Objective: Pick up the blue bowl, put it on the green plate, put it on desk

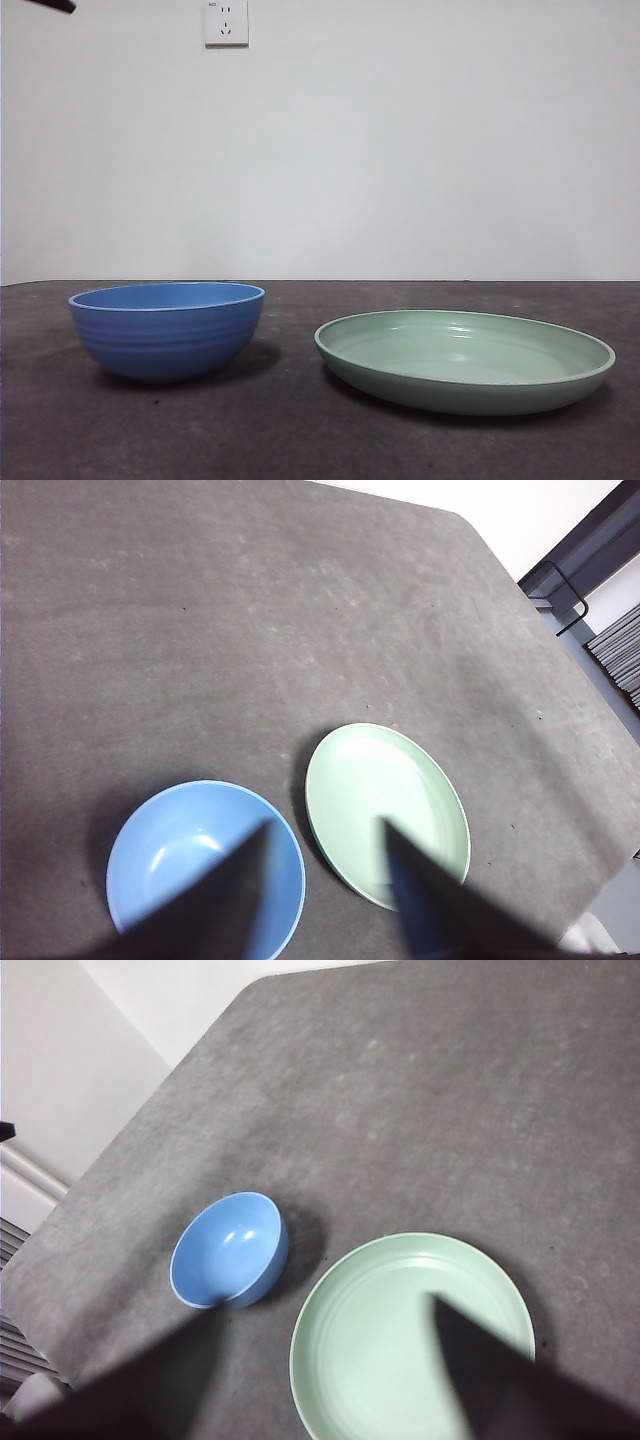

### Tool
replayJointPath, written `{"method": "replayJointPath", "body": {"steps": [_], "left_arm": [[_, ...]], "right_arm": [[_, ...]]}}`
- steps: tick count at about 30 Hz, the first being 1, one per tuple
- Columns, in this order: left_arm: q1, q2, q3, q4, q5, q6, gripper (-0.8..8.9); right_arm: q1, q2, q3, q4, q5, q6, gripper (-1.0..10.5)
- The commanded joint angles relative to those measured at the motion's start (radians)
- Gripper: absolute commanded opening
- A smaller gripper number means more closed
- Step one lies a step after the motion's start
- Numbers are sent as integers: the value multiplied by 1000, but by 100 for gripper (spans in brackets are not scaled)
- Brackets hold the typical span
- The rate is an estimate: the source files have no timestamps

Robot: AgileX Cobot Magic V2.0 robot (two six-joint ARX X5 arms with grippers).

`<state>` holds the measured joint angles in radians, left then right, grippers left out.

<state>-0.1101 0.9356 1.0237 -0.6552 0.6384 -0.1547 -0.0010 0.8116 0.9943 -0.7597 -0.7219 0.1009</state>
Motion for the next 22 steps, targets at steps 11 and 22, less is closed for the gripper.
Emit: {"method": "replayJointPath", "body": {"steps": [11, 22], "left_arm": [[-3, 6, 22, 15, 10, 14, 653], [-2, 133, 22, -156, -67, 20, 652]], "right_arm": [[1, 4, 18, 5, -2, -12, 600], [0, 4, 18, -4, -10, -12, 600]]}}
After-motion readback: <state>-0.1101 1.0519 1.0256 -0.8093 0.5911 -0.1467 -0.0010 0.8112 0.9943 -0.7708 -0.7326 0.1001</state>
